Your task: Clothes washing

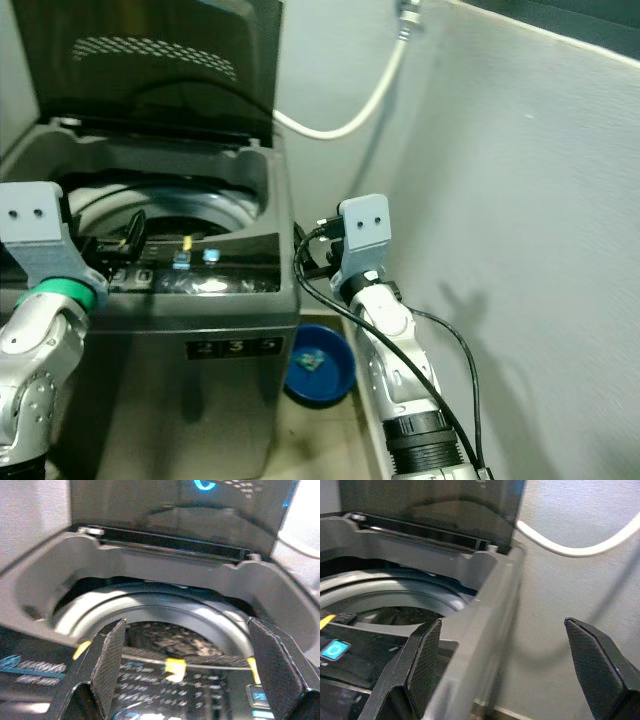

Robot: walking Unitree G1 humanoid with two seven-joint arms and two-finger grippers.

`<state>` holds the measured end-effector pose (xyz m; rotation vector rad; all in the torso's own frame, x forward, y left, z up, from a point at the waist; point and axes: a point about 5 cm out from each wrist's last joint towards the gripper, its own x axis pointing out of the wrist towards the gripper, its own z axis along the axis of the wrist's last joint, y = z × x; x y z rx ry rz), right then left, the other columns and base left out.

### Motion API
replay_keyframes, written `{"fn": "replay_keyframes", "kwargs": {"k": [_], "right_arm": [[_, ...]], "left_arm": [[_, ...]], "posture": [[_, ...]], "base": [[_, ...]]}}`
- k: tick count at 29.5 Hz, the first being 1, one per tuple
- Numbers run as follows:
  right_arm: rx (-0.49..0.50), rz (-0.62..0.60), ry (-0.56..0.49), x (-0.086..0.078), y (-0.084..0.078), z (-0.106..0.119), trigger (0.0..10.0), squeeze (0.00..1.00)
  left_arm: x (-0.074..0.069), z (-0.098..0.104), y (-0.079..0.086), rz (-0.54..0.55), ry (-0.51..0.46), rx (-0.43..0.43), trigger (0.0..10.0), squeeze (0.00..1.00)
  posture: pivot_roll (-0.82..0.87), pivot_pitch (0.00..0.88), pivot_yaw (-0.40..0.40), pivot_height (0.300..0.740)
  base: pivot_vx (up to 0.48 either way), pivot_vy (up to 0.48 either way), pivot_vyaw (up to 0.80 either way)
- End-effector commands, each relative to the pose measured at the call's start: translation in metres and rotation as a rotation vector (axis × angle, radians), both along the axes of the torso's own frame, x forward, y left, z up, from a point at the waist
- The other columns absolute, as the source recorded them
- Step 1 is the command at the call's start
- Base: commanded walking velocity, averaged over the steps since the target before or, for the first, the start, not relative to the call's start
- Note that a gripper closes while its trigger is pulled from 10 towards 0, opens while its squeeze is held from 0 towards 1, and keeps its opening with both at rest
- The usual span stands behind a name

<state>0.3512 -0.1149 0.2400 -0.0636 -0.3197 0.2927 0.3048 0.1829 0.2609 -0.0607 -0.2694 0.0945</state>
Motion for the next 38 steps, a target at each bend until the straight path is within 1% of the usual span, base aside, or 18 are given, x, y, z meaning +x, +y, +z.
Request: {"fn": "replay_keyframes", "kwargs": {"k": [1, 8, 11, 13, 19, 20, 21, 22, 23, 25, 28, 30, 31, 32, 33, 38], "right_arm": [[-0.003, -0.007, -0.019, -0.001, -0.001, 0.003, 10.0, 0.00], [0.009, -0.021, -0.037, -0.001, -0.004, 0.005, 10.0, 0.00], [0.014, -0.029, -0.046, 0.000, -0.005, 0.008, 10.0, 0.00], [0.012, -0.031, -0.047, 0.001, -0.006, 0.008, 10.0, 0.00], [0.011, -0.032, -0.040, 0.001, -0.007, 0.007, 10.0, 0.00], [0.011, -0.030, -0.034, 0.001, -0.007, 0.006, 10.0, 0.00], [0.009, -0.017, -0.009, 0.002, -0.007, -0.001, 10.0, 0.00], [0.009, -0.017, -0.009, 0.002, -0.007, -0.001, 10.0, 0.00], [0.008, -0.008, 0.009, 0.002, -0.006, -0.006, 10.0, 0.00], [-0.010, 0.008, 0.059, 0.002, -0.008, -0.022, 10.0, 0.00], [-0.014, 0.008, 0.078, 0.001, -0.010, -0.029, 10.0, 0.00], [-0.002, 0.004, 0.089, 0.001, -0.012, -0.031, 10.0, 0.00], [0.064, 0.012, 0.111, 0.000, -0.019, -0.032, 10.0, 0.00], [0.064, 0.012, 0.111, 0.000, -0.019, -0.032, 10.0, 0.00], [0.081, 0.015, 0.114, 0.000, -0.021, -0.032, 10.0, 0.00], [0.083, 0.021, 0.106, 0.000, -0.022, -0.029, 10.0, 0.00]], "left_arm": [[-0.001, -0.001, -0.003, -0.006, -0.002, 0.019, 10.0, 0.00], [0.001, -0.001, -0.005, -0.018, 0.003, 0.016, 10.0, 0.00], [0.002, -0.005, -0.007, -0.036, 0.036, -0.012, 10.0, 0.00], [0.001, -0.007, -0.007, -0.030, 0.045, 0.007, 10.0, 0.00], [0.000, -0.012, -0.005, -0.022, 0.066, -0.005, 10.0, 0.00], [0.000, -0.016, -0.004, -0.020, 0.074, -0.023, 10.0, 0.00], [0.001, -0.023, 0.001, 0.026, 0.068, -0.024, 10.0, 0.00], [0.001, -0.023, 0.001, 0.026, 0.068, -0.024, 10.0, 0.00], [0.001, -0.028, 0.004, 0.059, 0.060, -0.020, 10.0, 0.00], [0.001, -0.038, 0.007, 0.071, 0.033, -0.021, 10.0, 0.00], [0.000, -0.041, 0.007, 0.074, 0.015, -0.032, 10.0, 0.00], [0.000, -0.043, 0.007, 0.072, 0.019, -0.019, 10.0, 0.00], [-0.004, -0.043, 0.001, -0.030, 0.029, -0.035, 10.0, 0.00], [-0.004, -0.043, 0.001, -0.030, 0.029, -0.035, 10.0, 0.00], [-0.005, -0.043, -0.001, -0.064, 0.027, -0.045, 10.0, 0.00], [-0.007, -0.041, -0.003, -0.077, 0.025, -0.028, 10.0, 0.00]], "posture": [[0.01, 0.039, -0.056, 0.740], [0.01, 0.037, -0.051, 0.740], [0.01, 0.045, -0.051, 0.740], [0.01, 0.046, -0.053, 0.740], [0.01, 0.054, -0.066, 0.740], [0.01, 0.055, -0.066, 0.740], [0.00, 0.055, -0.063, 0.740], [0.00, 0.055, -0.063, 0.740], [0.00, 0.053, -0.062, 0.740], [0.00, 0.048, -0.059, 0.740], [0.00, 0.044, -0.059, 0.740], [0.00, 0.044, -0.059, 0.740], [0.00, 0.046, -0.051, 0.740], [0.00, 0.046, -0.051, 0.740], [0.00, 0.048, -0.050, 0.740], [0.00, 0.053, -0.051, 0.740]], "base": [[0.000, 0.000, 0.80], [0.000, 0.000, 0.80], [0.000, 0.000, 0.80], [0.000, 0.000, 0.80], [0.000, 0.000, 0.80], [0.000, 0.000, 0.80], [0.000, 0.000, 0.80], [0.000, 0.000, 0.80], [0.000, 0.000, 0.80], [0.000, 0.000, 0.80], [0.000, 0.000, 0.80], [0.000, 0.000, 0.80], [0.000, 0.000, 0.80], [0.000, 0.000, 0.80], [0.000, 0.000, 0.80], [0.000, 0.000, 0.80]]}}
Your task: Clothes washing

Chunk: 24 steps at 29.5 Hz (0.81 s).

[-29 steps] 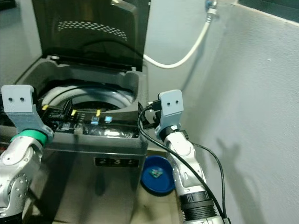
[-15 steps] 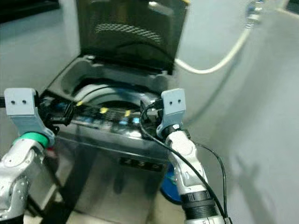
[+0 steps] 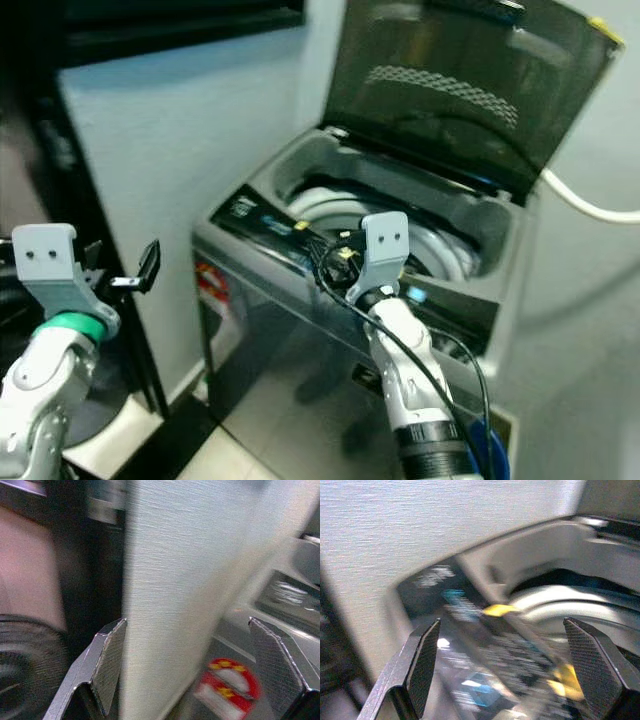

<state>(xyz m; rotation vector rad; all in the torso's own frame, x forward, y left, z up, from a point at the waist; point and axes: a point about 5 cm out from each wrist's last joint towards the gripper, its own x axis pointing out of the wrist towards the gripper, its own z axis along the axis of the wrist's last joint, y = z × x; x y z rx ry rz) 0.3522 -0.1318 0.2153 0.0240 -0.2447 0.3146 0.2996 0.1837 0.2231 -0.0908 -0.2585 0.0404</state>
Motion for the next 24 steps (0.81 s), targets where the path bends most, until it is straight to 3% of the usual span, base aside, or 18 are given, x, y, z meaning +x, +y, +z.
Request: {"fn": "replay_keyframes", "kwargs": {"k": [1, 12, 13, 19, 24], "right_arm": [[0.011, -0.010, 0.014, 0.000, -0.004, -0.004, 10.0, 0.00], [0.017, -0.001, 0.002, -0.001, -0.001, -0.004, 10.0, 0.00], [0.023, -0.004, 0.004, -0.001, 0.000, -0.006, 10.0, 0.00], [0.078, -0.037, 0.005, -0.006, 0.007, -0.015, 10.0, 0.00], [0.096, -0.060, 0.006, -0.008, 0.007, -0.020, 10.0, 0.00]], "left_arm": [[-0.001, -0.004, -0.005, -0.017, 0.025, -0.001, 10.0, 0.00], [-0.001, -0.006, -0.012, -0.049, 0.006, 0.038, 10.0, 0.00], [0.001, -0.007, -0.012, -0.047, 0.011, 0.083, 10.0, 0.00], [0.010, -0.011, 0.004, -0.005, 0.042, 0.139, 10.0, 0.00], [0.012, -0.011, 0.014, 0.011, 0.061, 0.128, 10.0, 0.00]], "posture": [[0.00, 0.053, -0.051, 0.740], [0.02, 0.048, -0.047, 0.740], [0.03, 0.048, -0.034, 0.740], [0.08, 0.038, 0.072, 0.740], [0.08, 0.037, 0.088, 0.740]], "base": [[0.000, 0.000, 0.80], [0.000, 0.000, 0.80], [0.000, 0.000, 0.80], [0.000, 0.000, 0.80], [0.000, 0.000, 0.80]]}}
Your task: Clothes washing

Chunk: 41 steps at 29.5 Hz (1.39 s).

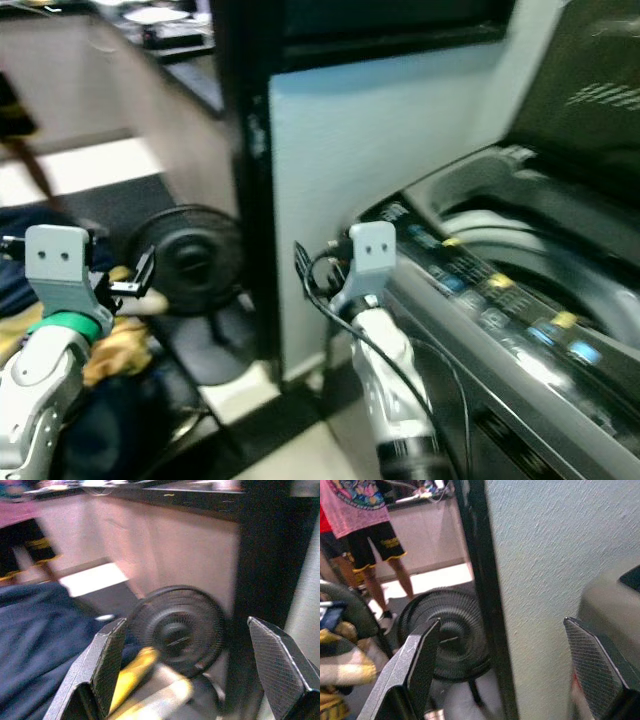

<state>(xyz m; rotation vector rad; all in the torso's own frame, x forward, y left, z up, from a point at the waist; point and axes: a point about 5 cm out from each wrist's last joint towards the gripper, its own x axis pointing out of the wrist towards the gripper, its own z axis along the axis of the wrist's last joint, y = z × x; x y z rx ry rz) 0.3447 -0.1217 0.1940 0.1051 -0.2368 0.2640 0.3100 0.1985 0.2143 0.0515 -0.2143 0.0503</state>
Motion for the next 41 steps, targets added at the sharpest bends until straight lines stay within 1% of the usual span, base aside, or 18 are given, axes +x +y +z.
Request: {"fn": "replay_keyframes", "kwargs": {"k": [1, 7, 13, 17, 22, 26, 31, 32, 33, 34, 37, 38, 40, 41], "right_arm": [[0.014, -0.022, -0.014, 0.000, -0.004, 0.001, 10.0, 0.00], [0.005, -0.014, -0.014, 0.000, -0.004, -0.001, 10.0, 0.00], [0.000, -0.012, -0.017, 0.000, -0.005, -0.001, 10.0, 0.00], [-0.016, -0.005, -0.017, 0.001, -0.008, 0.000, 10.0, 0.00], [-0.020, 0.001, -0.016, 0.002, -0.009, 0.000, 10.0, 0.00], [-0.020, 0.009, -0.008, 0.003, -0.010, -0.001, 10.0, 0.00], [-0.015, 0.013, -0.006, 0.005, -0.011, 0.000, 10.0, 0.00], [-0.014, 0.014, -0.006, 0.005, -0.011, 0.001, 10.0, 0.00], [-0.014, 0.014, -0.006, 0.005, -0.011, 0.001, 10.0, 0.00], [-0.014, 0.014, -0.007, 0.006, -0.011, 0.001, 10.0, 0.00], [-0.013, 0.013, -0.006, 0.006, -0.012, 0.001, 10.0, 0.00], [-0.013, 0.013, -0.006, 0.006, -0.012, 0.001, 10.0, 0.00], [0.023, -0.001, 0.009, 0.008, -0.016, 0.001, 10.0, 0.00], [0.023, -0.001, 0.009, 0.008, -0.016, 0.001, 10.0, 0.00]], "left_arm": [[0.002, -0.002, 0.000, -0.014, 0.016, -0.014, 10.0, 0.00], [0.003, -0.005, -0.001, -0.012, 0.028, -0.007, 10.0, 0.00], [0.004, -0.009, -0.002, -0.014, 0.038, -0.019, 10.0, 0.00], [0.003, -0.015, -0.006, -0.019, 0.043, -0.034, 10.0, 0.00], [0.002, -0.015, -0.006, -0.010, 0.045, -0.046, 10.0, 0.00], [0.001, -0.015, -0.007, 0.007, 0.037, -0.031, 10.0, 0.00], [0.000, -0.016, -0.009, -0.001, 0.059, -0.034, 10.0, 0.00], [0.000, -0.017, -0.010, -0.024, 0.074, -0.054, 10.0, 0.00], [0.000, -0.017, -0.010, -0.024, 0.074, -0.054, 10.0, 0.00], [-0.001, -0.018, -0.011, -0.044, 0.088, -0.082, 10.0, 0.00], [-0.003, -0.018, -0.011, -0.043, 0.089, -0.096, 10.0, 0.00], [-0.003, -0.018, -0.011, -0.043, 0.089, -0.096, 10.0, 0.00], [-0.002, -0.017, -0.010, -0.022, 0.068, -0.050, 10.0, 0.00], [-0.002, -0.017, -0.010, -0.022, 0.068, -0.050, 10.0, 0.00]], "posture": [[0.08, 0.034, 0.089, 0.740], [0.09, 0.031, 0.082, 0.740], [0.07, 0.027, 0.066, 0.740], [0.07, 0.030, 0.045, 0.740], [0.07, 0.031, 0.040, 0.740], [0.07, 0.031, 0.030, 0.740], [0.07, 0.029, 0.022, 0.740], [0.07, 0.028, 0.023, 0.740], [0.07, 0.028, 0.023, 0.740], [0.07, 0.028, 0.017, 0.740], [0.07, 0.030, 0.014, 0.740], [0.07, 0.030, 0.014, 0.740], [0.06, 0.032, 0.004, 0.740], [0.06, 0.032, 0.004, 0.740]], "base": [[0.000, 0.000, 0.80], [0.000, 0.000, 0.80], [0.000, 0.000, 0.80], [0.000, 0.000, 0.80], [0.000, 0.000, 0.80], [0.000, 0.000, 0.80], [0.000, 0.000, 0.80], [0.000, 0.000, 0.80], [0.000, 0.000, 0.80], [0.000, 0.000, 0.80], [0.000, 0.000, 0.80], [0.000, 0.000, 0.80], [0.000, 0.000, 0.00], [0.000, 0.000, 0.00]]}}
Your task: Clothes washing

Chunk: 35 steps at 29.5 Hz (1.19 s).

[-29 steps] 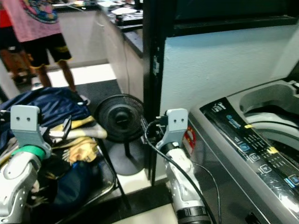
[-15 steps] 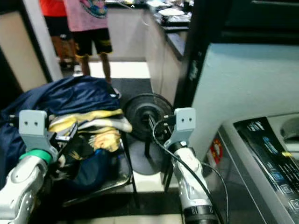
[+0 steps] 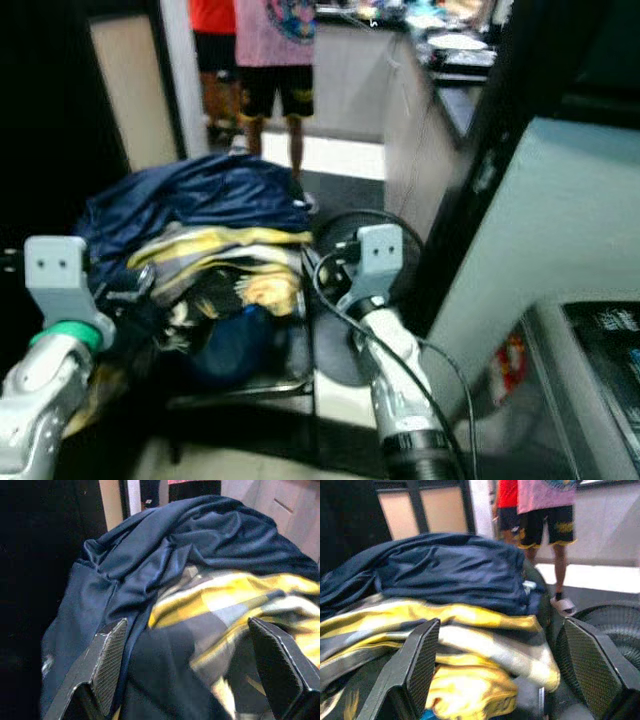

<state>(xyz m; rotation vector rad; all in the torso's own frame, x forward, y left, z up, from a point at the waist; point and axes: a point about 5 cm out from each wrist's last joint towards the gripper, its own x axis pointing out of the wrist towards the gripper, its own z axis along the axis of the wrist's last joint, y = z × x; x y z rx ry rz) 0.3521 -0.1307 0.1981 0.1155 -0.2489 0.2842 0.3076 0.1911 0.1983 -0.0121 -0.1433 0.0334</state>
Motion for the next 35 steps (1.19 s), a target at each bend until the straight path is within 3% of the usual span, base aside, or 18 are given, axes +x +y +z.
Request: {"fn": "replay_keyframes", "kwargs": {"k": [1, 7, 14, 27, 35], "right_arm": [[0.011, -0.024, 0.027, 0.001, -0.008, -0.004, 10.0, 0.00], [-0.024, -0.024, 0.027, 0.002, -0.007, -0.004, 10.0, 0.00], [-0.043, -0.029, 0.017, 0.001, -0.005, -0.005, 10.0, 0.00], [-0.113, 0.030, 0.011, -0.001, 0.003, -0.006, 10.0, 0.00], [-0.095, 0.009, 0.022, 0.000, 0.002, -0.007, 10.0, 0.00]], "left_arm": [[0.001, -0.002, -0.002, 0.009, 0.002, 0.016, 10.0, 0.00], [0.003, 0.002, -0.006, 0.002, -0.005, -0.001, 10.0, 0.00], [0.003, 0.001, -0.013, -0.023, -0.015, 0.037, 10.0, 0.00], [0.002, 0.004, -0.015, -0.011, -0.042, 0.000, 10.0, 0.00], [0.001, 0.001, -0.016, -0.017, -0.040, -0.010, 10.0, 0.00]], "posture": [[0.06, 0.032, 0.004, 0.740], [0.05, 0.040, -0.010, 0.740], [0.04, 0.042, -0.013, 0.740], [0.04, 0.039, -0.019, 0.740], [0.03, 0.035, -0.028, 0.740]], "base": [[0.000, 0.000, 0.00], [0.000, 0.000, 0.00], [0.000, 0.000, 0.00], [0.314, 0.000, 0.00], [0.314, 0.000, 0.00]]}}
